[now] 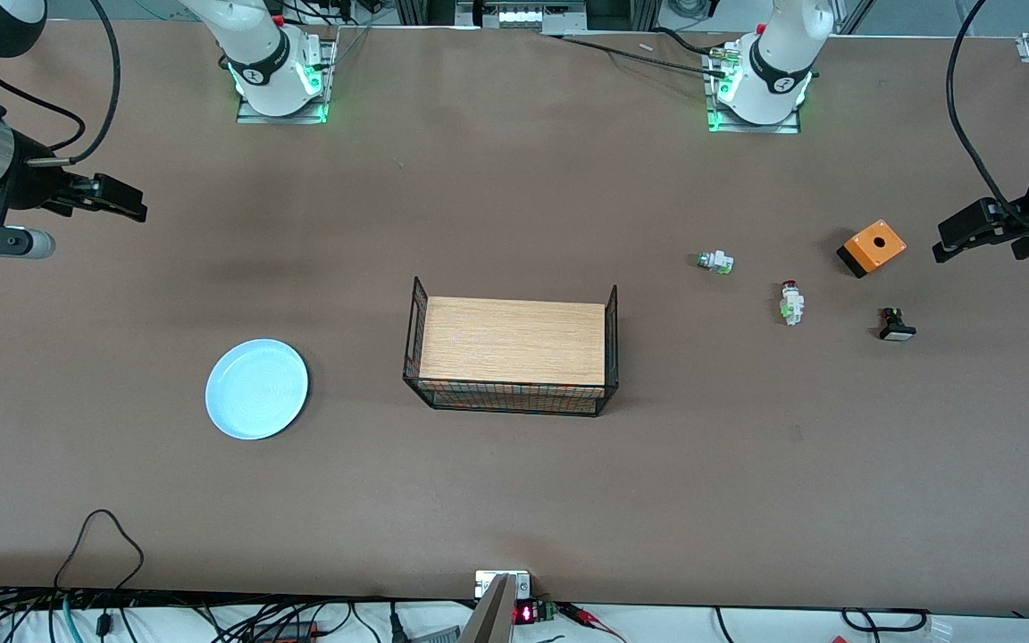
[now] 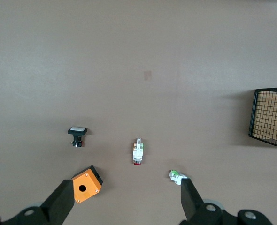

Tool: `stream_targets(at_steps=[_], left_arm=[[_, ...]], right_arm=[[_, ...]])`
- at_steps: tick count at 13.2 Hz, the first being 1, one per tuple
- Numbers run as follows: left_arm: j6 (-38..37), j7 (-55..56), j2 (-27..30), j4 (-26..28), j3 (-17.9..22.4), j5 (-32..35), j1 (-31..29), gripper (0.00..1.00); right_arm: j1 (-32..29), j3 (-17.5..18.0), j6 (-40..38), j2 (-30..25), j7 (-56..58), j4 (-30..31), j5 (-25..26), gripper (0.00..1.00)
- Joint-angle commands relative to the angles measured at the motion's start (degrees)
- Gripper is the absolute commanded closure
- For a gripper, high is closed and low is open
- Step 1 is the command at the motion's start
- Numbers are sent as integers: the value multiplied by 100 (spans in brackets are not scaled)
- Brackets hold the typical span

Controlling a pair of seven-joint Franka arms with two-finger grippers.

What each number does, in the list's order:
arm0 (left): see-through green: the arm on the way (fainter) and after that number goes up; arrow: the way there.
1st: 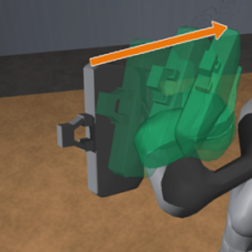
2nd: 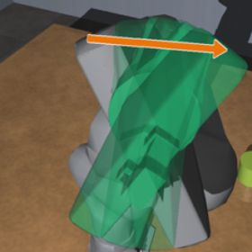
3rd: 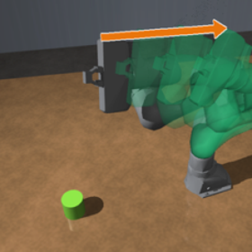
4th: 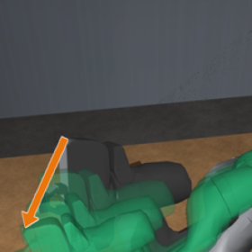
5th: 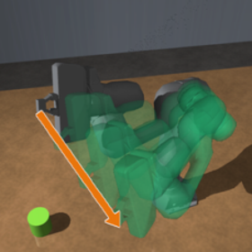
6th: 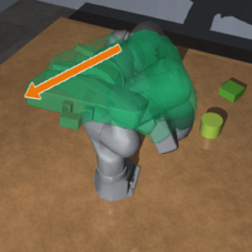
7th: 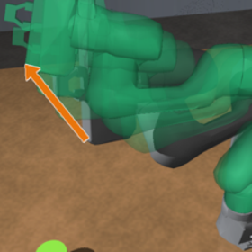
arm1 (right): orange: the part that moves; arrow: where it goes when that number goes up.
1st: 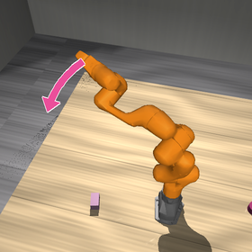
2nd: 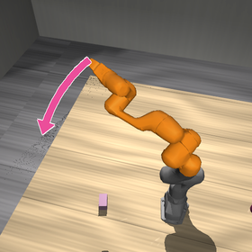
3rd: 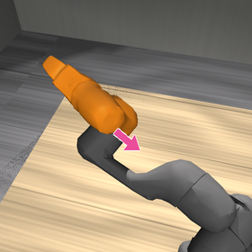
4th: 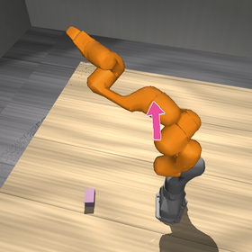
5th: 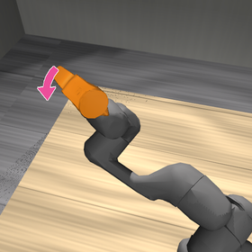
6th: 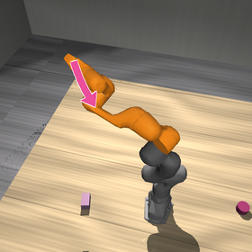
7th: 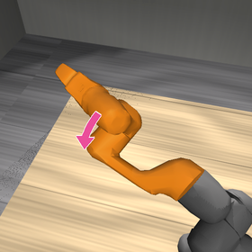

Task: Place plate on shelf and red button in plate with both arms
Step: 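Move the right gripper toward the light blue plate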

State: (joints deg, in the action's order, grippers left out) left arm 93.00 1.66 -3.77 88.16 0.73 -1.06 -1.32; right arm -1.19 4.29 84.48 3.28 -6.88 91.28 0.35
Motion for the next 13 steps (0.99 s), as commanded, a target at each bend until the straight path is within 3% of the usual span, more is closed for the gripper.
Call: stream_targets(at_steps=[1, 3, 6, 9, 13], left_arm=[[-63, -26, 51, 17, 14, -43, -9, 0], [-54, -26, 51, 17, 14, -43, -9, 0], [-46, -26, 51, 17, 14, -26, -9, 0], [-28, -26, 51, 8, 14, -26, -9, 0], [-28, -26, 43, 8, 14, -26, -9, 0]], right_arm=[[-12, 10, -28, 32, -15, -85, -8, 0], [-56, -42, 16, 320, -15, -120, 0, 0], [-258, -42, 191, 1163, 19, -723, -43, 0], [-390, -51, 410, 1665, 10, -1200, -122, 0], [-531, -51, 927, 2386, -94, -1297, -140, 0]])
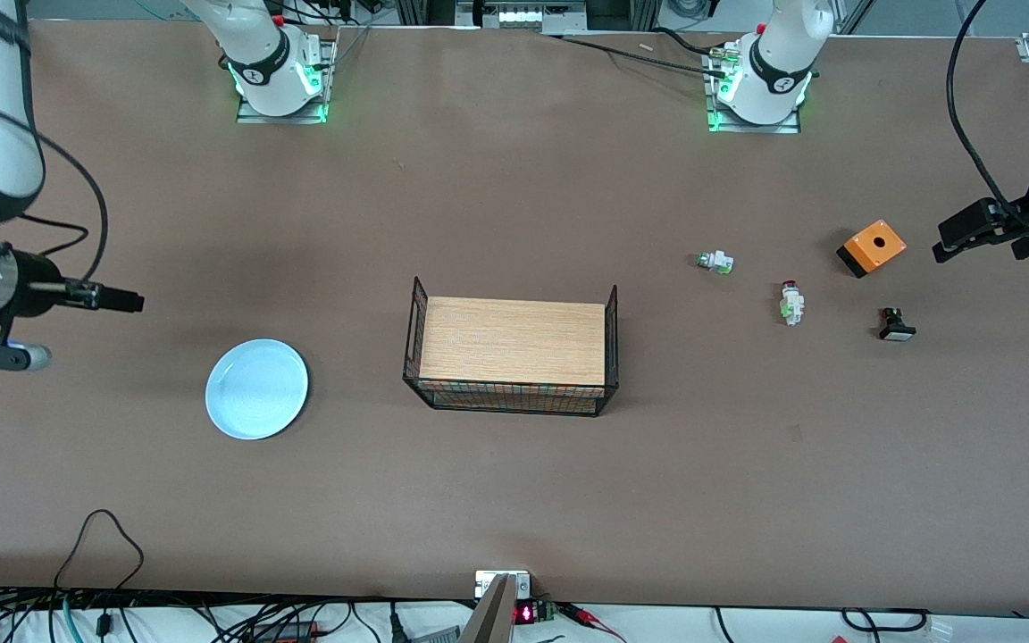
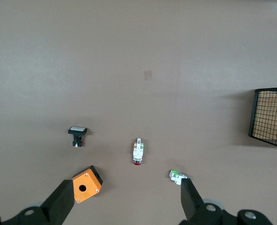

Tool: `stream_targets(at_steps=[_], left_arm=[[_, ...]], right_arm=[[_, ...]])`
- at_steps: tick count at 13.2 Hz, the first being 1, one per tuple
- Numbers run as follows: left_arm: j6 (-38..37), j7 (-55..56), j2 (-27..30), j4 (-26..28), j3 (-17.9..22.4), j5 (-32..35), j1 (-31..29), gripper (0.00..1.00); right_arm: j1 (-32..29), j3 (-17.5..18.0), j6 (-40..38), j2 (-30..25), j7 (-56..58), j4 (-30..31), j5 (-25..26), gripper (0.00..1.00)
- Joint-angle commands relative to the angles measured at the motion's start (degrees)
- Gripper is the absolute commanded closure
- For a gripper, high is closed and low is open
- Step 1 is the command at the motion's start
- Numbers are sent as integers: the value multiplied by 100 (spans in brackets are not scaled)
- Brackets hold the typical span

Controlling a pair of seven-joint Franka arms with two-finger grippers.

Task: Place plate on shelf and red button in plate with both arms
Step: 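Move the right gripper toward the light blue plate, then grasp the rim of the light blue plate with the right gripper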

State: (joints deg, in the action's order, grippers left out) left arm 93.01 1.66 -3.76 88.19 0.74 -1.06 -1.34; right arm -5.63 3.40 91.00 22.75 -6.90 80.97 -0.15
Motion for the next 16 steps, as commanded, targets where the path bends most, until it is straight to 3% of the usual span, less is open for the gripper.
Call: stream_targets(at_steps=[1, 5, 12, 16], left_arm=[[-28, -26, 51, 6, 14, -26, -7, 0], [-28, -26, 51, -12, 5, -26, 2, 0], [-19, -26, 34, -3, 14, -17, -7, 0], [112, -17, -28, -21, 22, 176, -7, 0]], right_arm=[[-114, 3, 548, 606, -32, -275, -108, 0], [-114, 11, 699, 1133, -101, -266, -126, 0], [-96, 64, 2341, 2022, 108, -257, -204, 0], [-70, 81, 2510, 2347, 294, -266, -932, 0]])
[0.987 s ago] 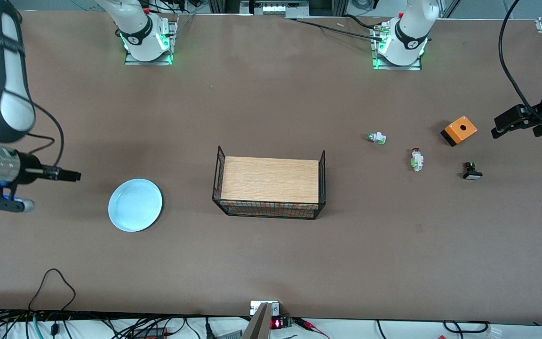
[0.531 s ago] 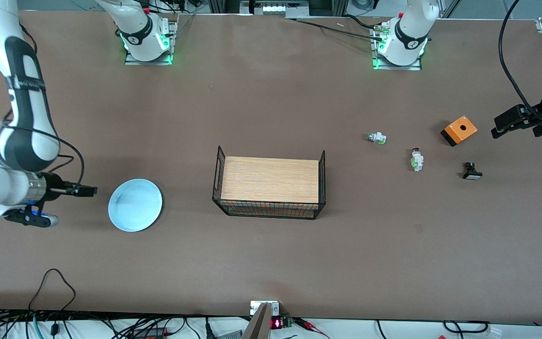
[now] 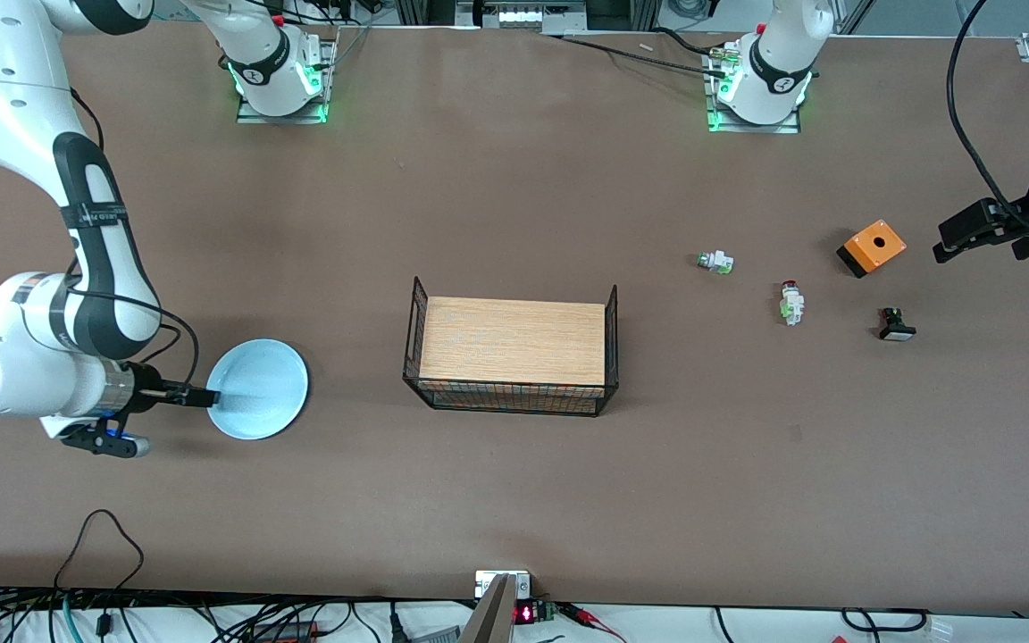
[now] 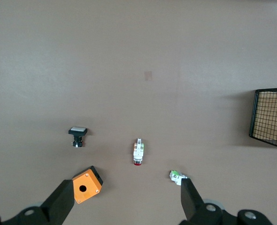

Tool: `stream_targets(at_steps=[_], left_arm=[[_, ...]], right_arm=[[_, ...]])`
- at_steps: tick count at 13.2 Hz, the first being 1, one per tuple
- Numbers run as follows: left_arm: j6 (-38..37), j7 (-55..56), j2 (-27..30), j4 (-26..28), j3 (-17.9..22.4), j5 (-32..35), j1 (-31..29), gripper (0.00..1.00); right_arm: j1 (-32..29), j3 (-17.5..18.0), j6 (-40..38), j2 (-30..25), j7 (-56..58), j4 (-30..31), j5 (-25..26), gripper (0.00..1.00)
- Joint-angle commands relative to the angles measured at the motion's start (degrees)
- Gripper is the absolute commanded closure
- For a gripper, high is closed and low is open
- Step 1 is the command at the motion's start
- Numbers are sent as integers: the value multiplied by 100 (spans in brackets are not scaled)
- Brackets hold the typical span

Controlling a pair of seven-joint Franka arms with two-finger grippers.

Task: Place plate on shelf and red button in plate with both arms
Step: 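Grasp the rim of the light blue plate with the right gripper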

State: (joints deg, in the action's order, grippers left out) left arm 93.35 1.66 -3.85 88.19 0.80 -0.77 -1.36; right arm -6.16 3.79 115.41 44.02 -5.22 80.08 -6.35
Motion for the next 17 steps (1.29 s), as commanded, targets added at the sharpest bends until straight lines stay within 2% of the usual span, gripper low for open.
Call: stream_targets(at_steps=[1, 6, 10, 11, 12, 13, 16, 17], left_arm=[[79, -17, -28, -21, 8, 148, -4, 0], [87, -26, -28, -39, -1, 157, 4, 0], [87, -35, -37, -47, 8, 78, -100, 0], [79, -61, -28, -65, -9, 77, -110, 0], [79, -78, 6, -74, -62, 86, -101, 0], [79, -61, 16, -91, -97, 77, -66, 0], [87, -122, -2, -91, -45, -545, -127, 0], [87, -131, -2, -91, -45, -573, -145, 0]], right_arm=[[-17, 43, 261, 326, 135, -168, -427, 0], [-26, 34, 544, 529, 653, -168, -428, 1], [-34, 34, 588, 643, 741, -168, -428, 13], [-43, 34, 588, 643, 741, -168, -428, 28], [-52, 34, 588, 652, 733, -168, -437, 34], [-61, 34, 579, 678, 724, -159, -455, 45], [-96, 34, 195, 678, 706, -133, -472, 85], [-105, 34, -34, 678, 697, -141, -481, 94]])
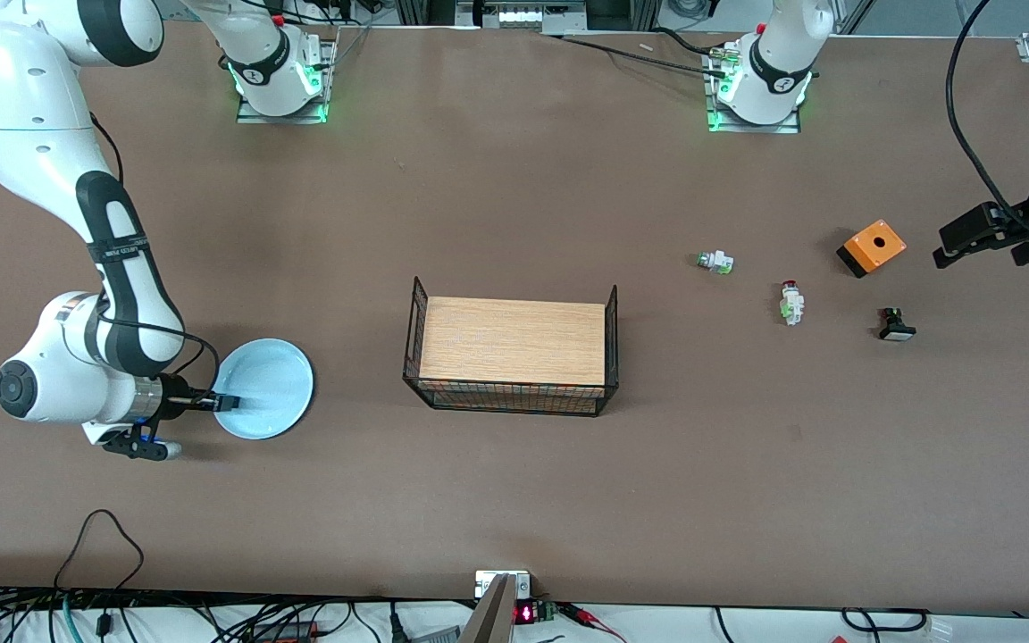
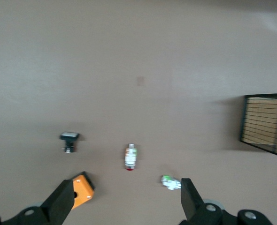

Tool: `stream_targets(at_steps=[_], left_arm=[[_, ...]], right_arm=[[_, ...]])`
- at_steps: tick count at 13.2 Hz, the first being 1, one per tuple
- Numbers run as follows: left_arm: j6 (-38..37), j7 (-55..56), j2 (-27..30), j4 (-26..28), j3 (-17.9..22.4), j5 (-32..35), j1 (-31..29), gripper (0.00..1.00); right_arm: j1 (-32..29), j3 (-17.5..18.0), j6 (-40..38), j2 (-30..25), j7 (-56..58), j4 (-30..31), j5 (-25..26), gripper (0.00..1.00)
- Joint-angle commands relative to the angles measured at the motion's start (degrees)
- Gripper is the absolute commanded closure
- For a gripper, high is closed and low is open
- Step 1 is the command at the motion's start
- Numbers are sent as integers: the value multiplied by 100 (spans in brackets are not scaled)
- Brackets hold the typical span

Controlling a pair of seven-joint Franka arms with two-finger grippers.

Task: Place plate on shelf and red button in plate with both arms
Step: 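Grasp the rim of the light blue plate with the right gripper, then lift the plate with the right gripper while the left gripper reaches the button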

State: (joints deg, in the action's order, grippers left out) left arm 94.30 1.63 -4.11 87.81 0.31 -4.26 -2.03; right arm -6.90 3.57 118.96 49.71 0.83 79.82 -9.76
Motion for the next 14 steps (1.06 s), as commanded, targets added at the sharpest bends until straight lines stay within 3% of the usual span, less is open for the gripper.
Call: stream_targets(at_steps=[1, 3, 5, 11, 14], left_arm=[[-8, -119, 15, -54, -4, -172, -87, 0], [-17, -128, 15, -54, -4, -171, -95, 0], [-17, -128, 6, -54, 5, -171, -95, 0], [-17, -128, -3, -45, 4, -154, -95, 0], [-17, -128, -3, -54, 5, -162, -95, 0]], right_arm=[[-57, 56, -409, 100, 84, -116, -201, 95], [-232, 56, -444, 65, 110, -133, -569, 99], [-259, 56, -688, -22, 101, -160, -588, 99], [-215, 56, -2638, -488, 92, -1028, -571, 98], [-171, 65, -3334, -996, 75, -1215, -562, 98]])
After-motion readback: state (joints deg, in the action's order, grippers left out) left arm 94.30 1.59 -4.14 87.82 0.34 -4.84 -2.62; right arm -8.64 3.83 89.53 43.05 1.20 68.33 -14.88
